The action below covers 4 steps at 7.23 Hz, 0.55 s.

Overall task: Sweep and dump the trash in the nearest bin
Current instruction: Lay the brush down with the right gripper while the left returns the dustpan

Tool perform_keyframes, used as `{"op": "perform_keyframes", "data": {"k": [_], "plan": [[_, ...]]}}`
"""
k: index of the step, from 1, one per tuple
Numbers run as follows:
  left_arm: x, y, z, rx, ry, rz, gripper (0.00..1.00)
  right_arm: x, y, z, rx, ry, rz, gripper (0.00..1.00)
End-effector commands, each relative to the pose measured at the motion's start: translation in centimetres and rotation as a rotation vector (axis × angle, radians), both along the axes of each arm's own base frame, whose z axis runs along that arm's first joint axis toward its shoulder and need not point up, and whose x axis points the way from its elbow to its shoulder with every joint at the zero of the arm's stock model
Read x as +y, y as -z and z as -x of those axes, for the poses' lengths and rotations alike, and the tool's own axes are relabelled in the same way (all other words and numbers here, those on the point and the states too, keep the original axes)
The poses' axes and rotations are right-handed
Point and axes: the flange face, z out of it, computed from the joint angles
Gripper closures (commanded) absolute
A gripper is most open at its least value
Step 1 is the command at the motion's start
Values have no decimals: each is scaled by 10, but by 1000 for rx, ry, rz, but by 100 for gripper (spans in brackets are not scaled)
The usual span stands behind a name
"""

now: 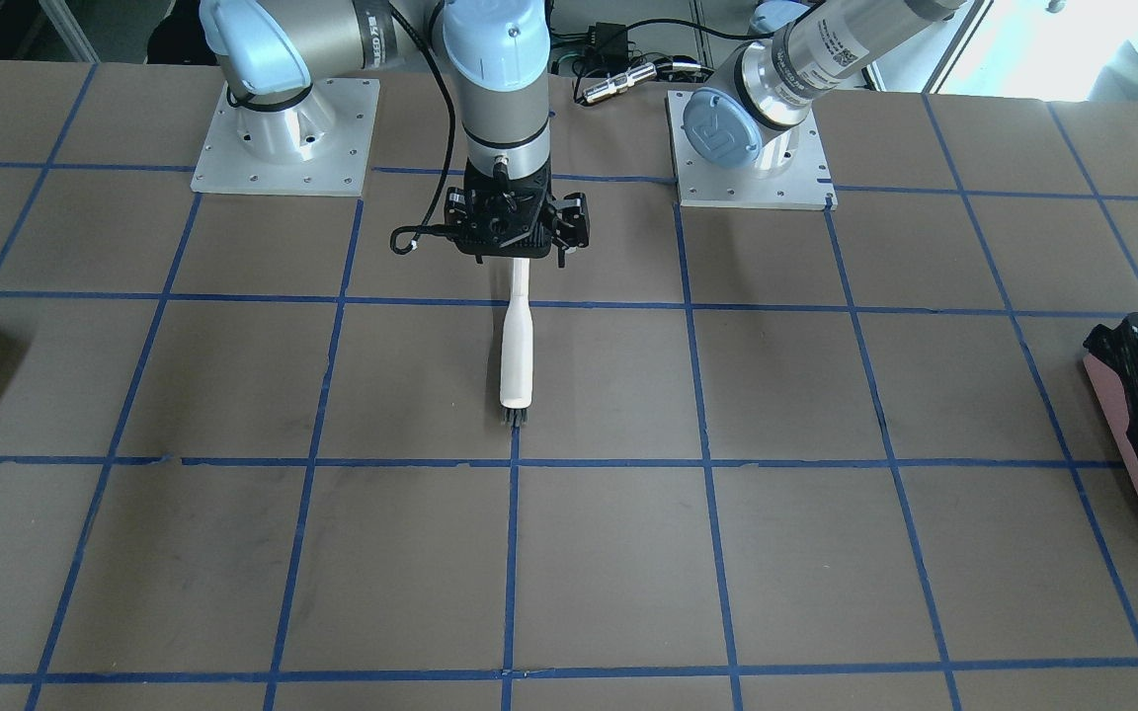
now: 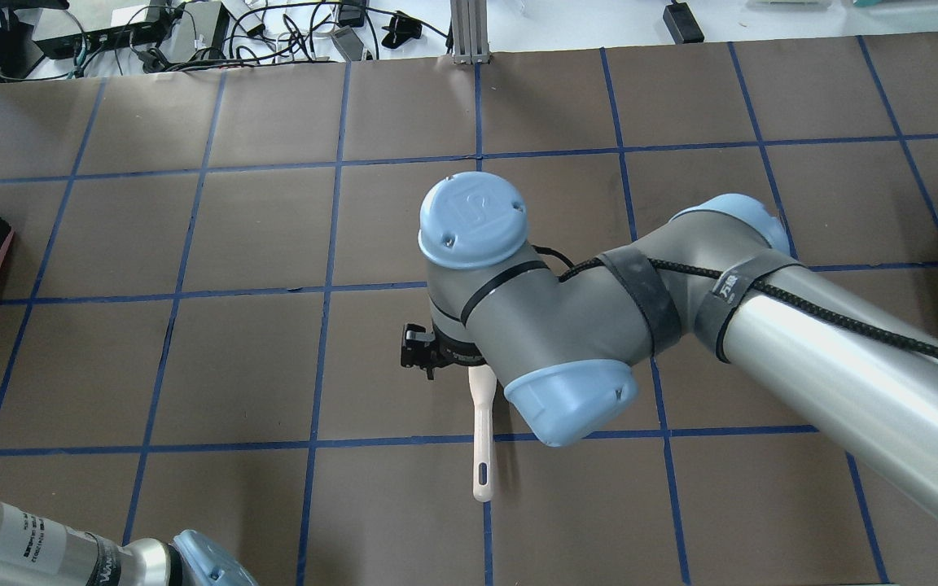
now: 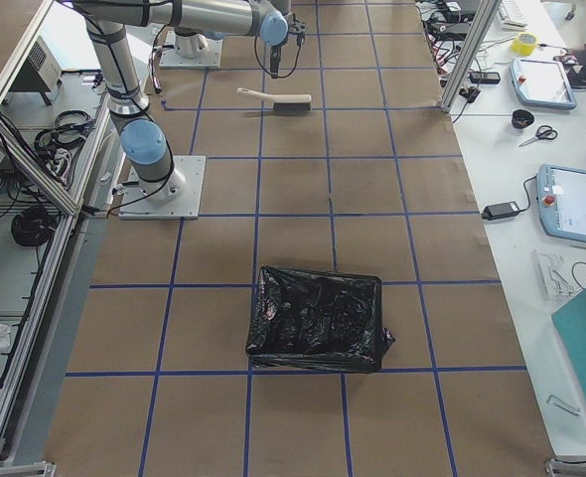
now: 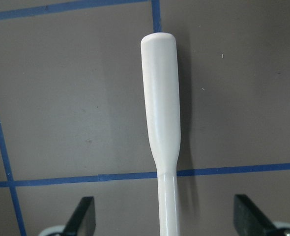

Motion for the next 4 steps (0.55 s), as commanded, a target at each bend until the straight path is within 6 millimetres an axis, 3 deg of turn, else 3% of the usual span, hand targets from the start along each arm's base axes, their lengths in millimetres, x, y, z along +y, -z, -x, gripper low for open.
{"op": "perform_keyframes", "data": {"k": [1, 2, 3, 4], "plan": [[-31, 13, 31, 158, 73, 71, 100, -36, -91, 61, 18, -9, -31, 0], [-42, 23, 42, 221, 37, 114, 100, -51, -113, 95, 64, -29, 8, 0], [-64, 23, 73, 256, 71, 121, 100, -60, -126, 129, 63, -57, 36, 0], [-91, 13, 122, 302, 110, 156, 100, -70, -134, 174, 60, -82, 41, 0]]}}
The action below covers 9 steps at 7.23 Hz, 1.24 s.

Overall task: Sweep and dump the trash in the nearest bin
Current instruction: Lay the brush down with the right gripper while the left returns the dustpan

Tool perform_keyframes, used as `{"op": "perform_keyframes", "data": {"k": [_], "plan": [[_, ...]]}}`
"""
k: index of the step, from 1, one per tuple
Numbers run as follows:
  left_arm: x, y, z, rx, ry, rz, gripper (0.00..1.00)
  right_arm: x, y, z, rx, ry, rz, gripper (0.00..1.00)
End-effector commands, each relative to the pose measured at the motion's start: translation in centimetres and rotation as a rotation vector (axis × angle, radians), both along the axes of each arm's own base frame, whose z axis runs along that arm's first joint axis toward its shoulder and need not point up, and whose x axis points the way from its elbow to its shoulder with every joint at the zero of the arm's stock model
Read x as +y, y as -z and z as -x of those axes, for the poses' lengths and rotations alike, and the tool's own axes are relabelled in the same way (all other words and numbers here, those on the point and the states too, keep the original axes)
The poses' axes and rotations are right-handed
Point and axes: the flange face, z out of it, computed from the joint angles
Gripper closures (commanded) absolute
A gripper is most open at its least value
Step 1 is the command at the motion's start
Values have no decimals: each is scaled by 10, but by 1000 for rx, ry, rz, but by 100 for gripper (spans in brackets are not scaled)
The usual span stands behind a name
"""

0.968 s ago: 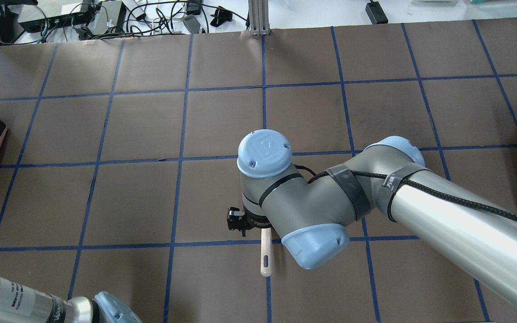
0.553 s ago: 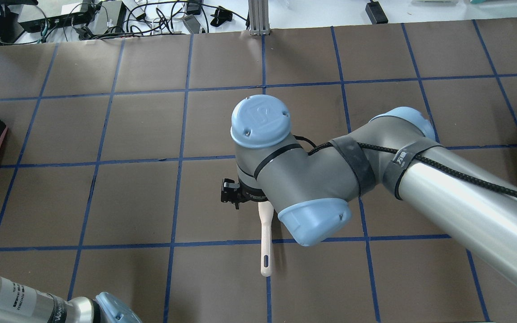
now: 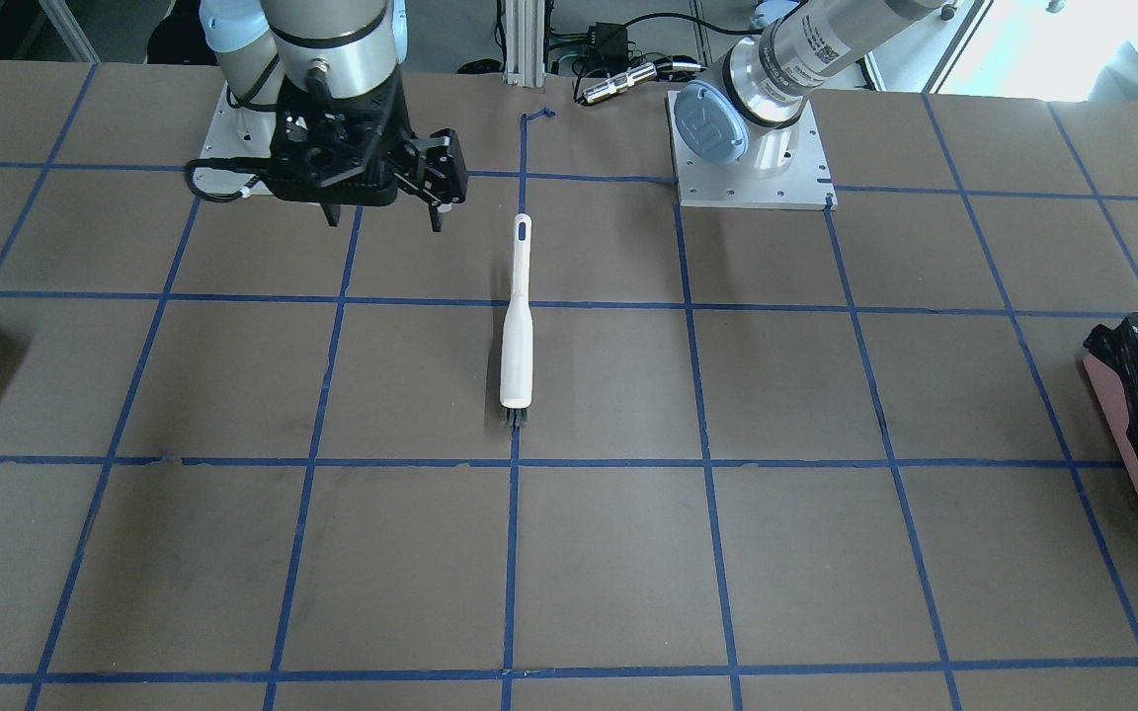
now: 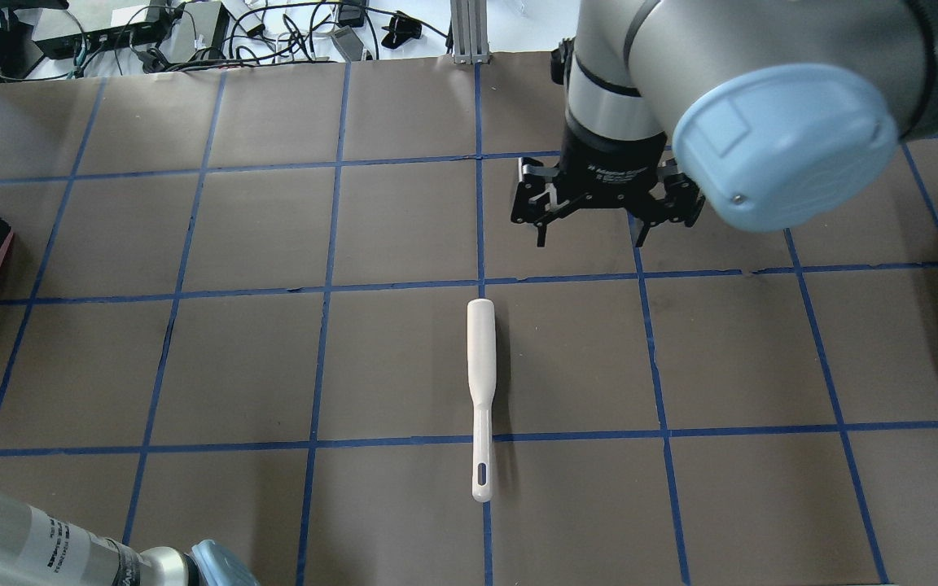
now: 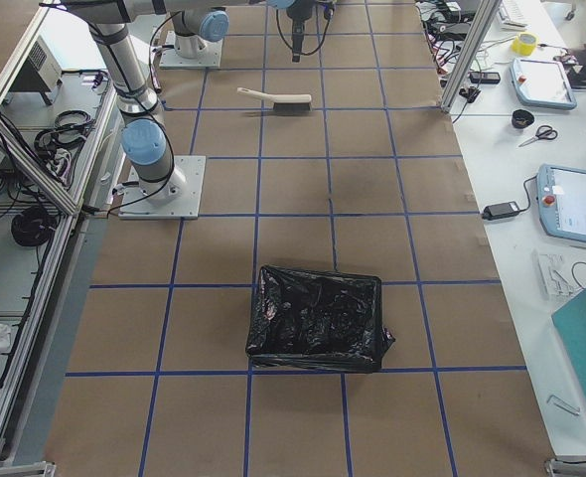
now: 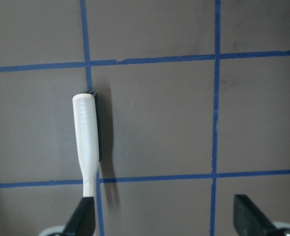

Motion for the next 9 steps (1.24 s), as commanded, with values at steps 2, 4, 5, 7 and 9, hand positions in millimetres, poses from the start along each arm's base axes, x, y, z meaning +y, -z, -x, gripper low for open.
{"op": "perform_keyframes", "data": {"k": [2, 4, 5, 7, 9], "plan": [[-70, 14, 134, 220, -42, 59, 100, -11, -27, 90, 1, -23, 21, 0], [-94, 22, 232, 322, -107, 93, 100, -11, -28, 89, -6, -25, 27, 0], [-97, 28, 266, 394, -180, 87, 100, -12, -29, 89, -7, -25, 36, 0], [-95, 39, 360, 532, -371, 73, 100, -12, -29, 89, -3, -28, 39, 0], [-82, 67, 451, 674, -682, 44, 100, -13, -29, 90, -1, -26, 41, 0]]}}
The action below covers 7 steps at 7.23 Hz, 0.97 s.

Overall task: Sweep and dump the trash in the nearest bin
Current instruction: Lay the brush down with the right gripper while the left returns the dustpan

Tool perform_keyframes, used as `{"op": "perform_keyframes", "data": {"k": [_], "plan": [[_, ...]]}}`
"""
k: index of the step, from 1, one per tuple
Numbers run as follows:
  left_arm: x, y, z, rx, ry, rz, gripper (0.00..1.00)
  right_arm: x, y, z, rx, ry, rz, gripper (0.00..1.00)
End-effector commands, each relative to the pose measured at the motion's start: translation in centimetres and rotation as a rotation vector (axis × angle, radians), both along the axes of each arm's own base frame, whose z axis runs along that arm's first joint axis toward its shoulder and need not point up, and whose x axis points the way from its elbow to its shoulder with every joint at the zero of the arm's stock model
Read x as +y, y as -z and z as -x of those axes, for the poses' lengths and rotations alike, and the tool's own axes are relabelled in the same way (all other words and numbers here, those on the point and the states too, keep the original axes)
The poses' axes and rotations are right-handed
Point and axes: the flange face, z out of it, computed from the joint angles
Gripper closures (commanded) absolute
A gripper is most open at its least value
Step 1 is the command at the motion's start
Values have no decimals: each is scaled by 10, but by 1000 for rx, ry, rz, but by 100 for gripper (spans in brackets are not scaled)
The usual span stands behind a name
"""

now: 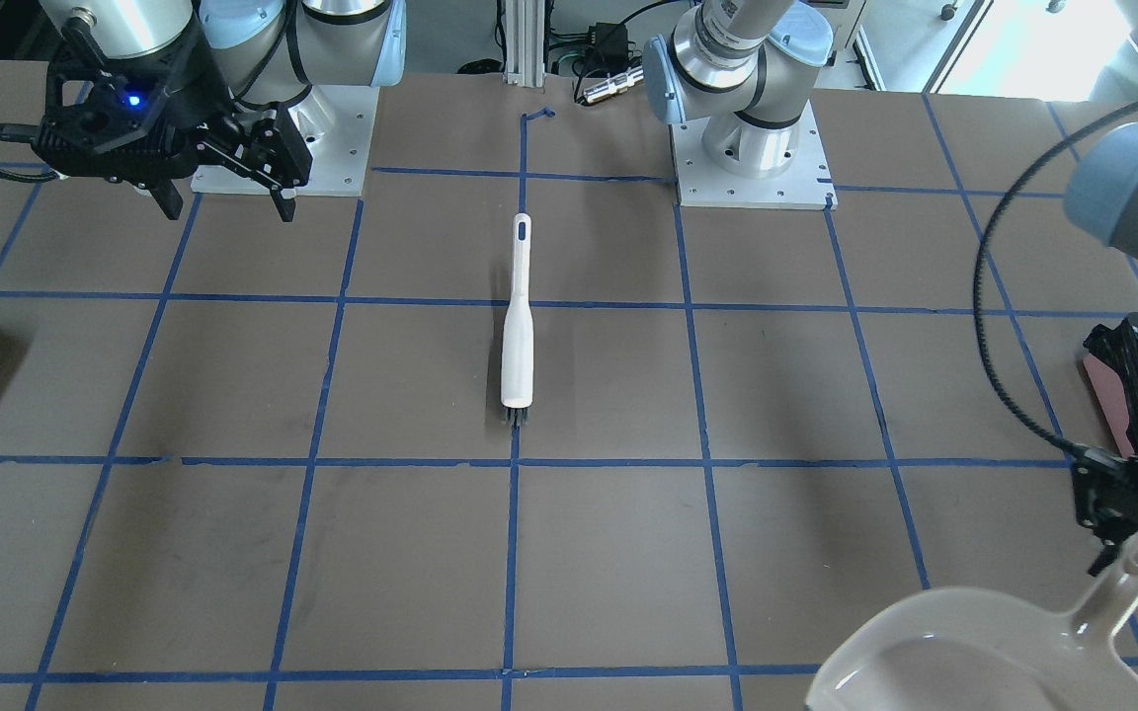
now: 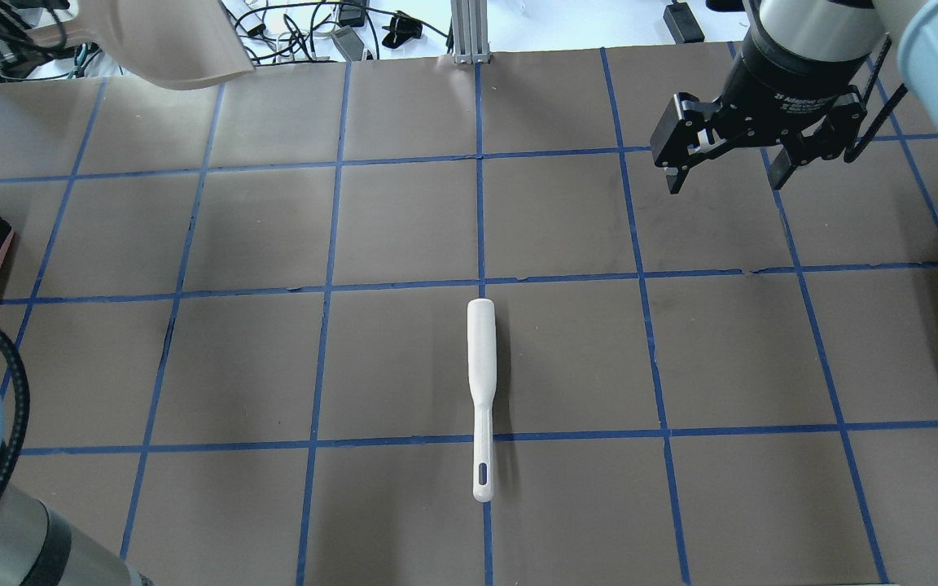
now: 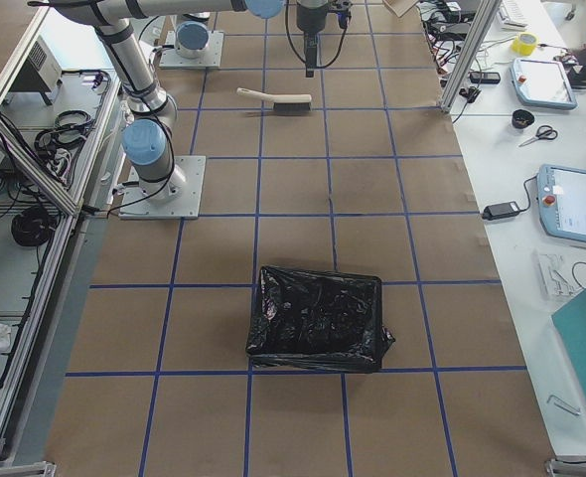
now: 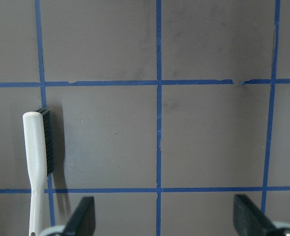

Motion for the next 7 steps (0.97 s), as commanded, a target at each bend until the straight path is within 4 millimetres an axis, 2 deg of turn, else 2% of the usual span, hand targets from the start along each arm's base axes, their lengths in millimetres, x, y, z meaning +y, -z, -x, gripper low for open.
{"op": "perform_keyframes", "data": {"k": [1, 3, 6, 7], "plan": [[13, 29, 103, 131, -311, -89, 100, 0, 0, 0, 0, 1, 1, 0], [26, 41, 163, 143, -507, -140, 100, 0, 0, 0, 0, 1, 1, 0], [44, 74, 239, 154, -702, -257, 100, 0, -2, 0, 0, 1, 4, 0], [52, 78, 277, 169, -695, -270, 100, 0, -1, 0, 0, 1, 3, 0]]}}
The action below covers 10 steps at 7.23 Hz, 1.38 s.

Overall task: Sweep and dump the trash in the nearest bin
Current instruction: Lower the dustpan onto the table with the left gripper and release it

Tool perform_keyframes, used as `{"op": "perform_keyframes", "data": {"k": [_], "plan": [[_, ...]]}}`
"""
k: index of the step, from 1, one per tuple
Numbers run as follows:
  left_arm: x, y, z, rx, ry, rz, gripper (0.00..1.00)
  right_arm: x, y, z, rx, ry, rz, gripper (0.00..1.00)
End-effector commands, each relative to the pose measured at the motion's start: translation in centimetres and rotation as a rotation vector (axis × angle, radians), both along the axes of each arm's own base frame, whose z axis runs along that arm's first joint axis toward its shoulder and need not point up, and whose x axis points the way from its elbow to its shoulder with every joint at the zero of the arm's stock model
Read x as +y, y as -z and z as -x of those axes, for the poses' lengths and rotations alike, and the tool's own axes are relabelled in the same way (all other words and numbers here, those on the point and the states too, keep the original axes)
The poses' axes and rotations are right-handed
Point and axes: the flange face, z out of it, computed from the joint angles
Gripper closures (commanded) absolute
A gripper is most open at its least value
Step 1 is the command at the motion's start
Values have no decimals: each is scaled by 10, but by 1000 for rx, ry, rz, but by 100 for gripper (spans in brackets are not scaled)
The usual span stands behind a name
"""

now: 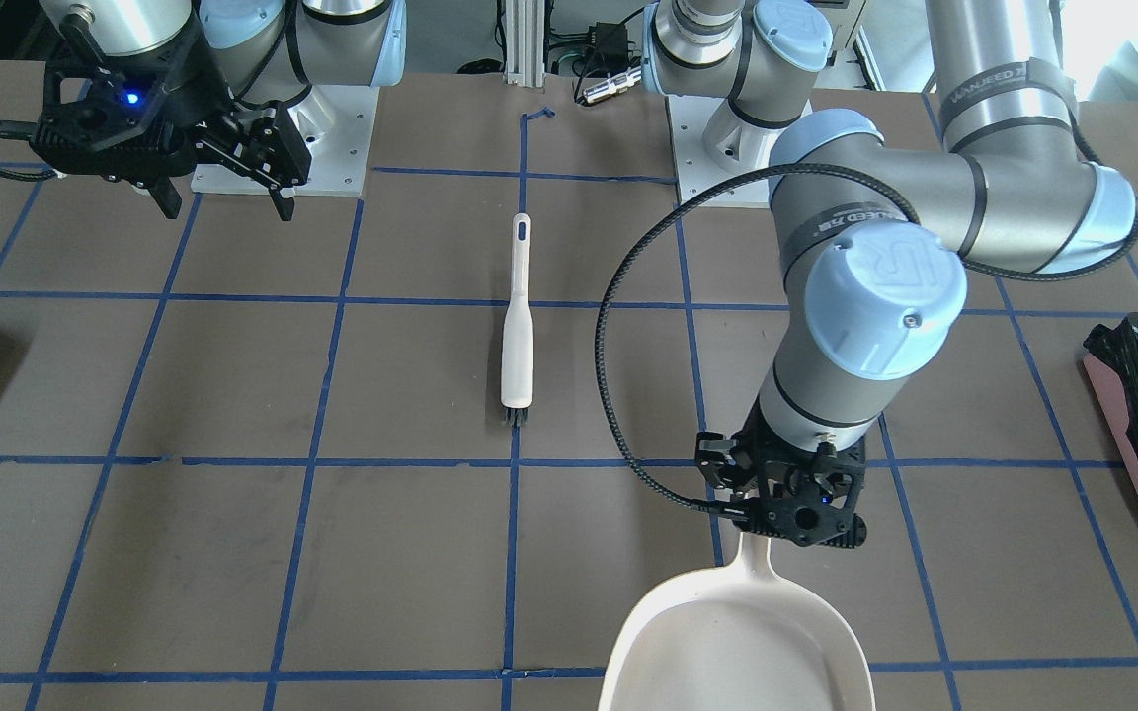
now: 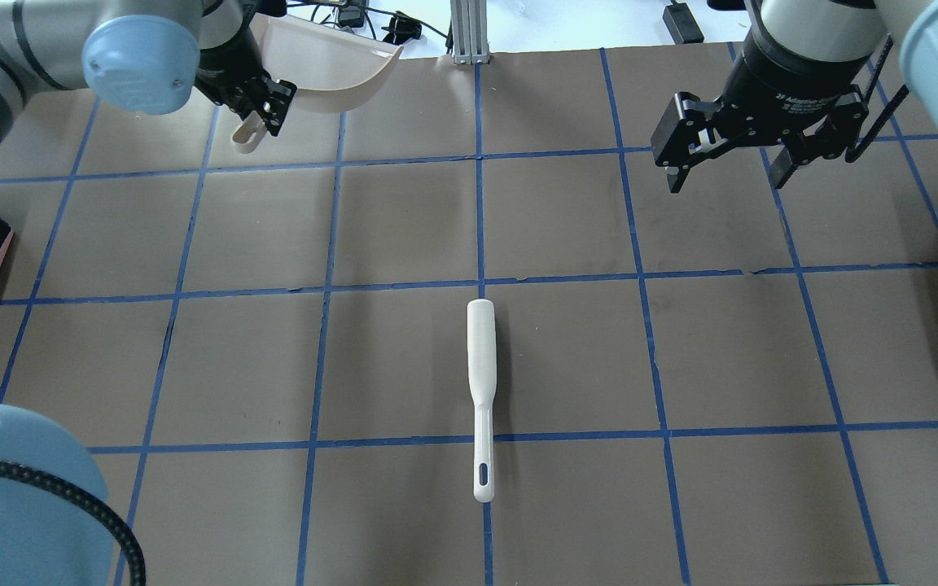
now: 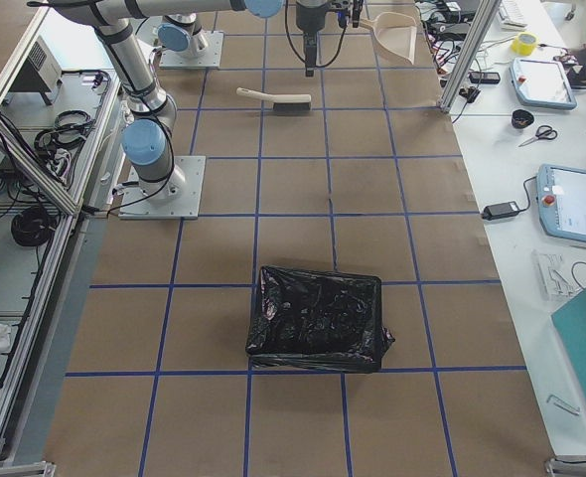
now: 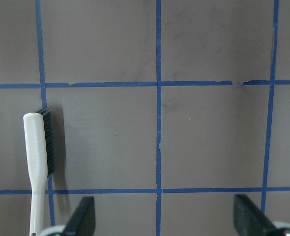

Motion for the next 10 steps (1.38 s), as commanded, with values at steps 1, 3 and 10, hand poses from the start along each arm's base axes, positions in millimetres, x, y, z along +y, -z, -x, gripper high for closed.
{"op": "perform_keyframes", "data": {"k": [1, 3, 10], "plan": [[13, 3, 86, 103, -45, -19, 100, 0, 0, 0, 0, 0, -1, 0], [0, 18, 126, 216, -39, -22, 100, 0, 0, 0, 0, 0, -1, 0], [27, 82, 153, 102, -129, -107, 100, 0, 1, 0, 2, -5, -2, 0]]}}
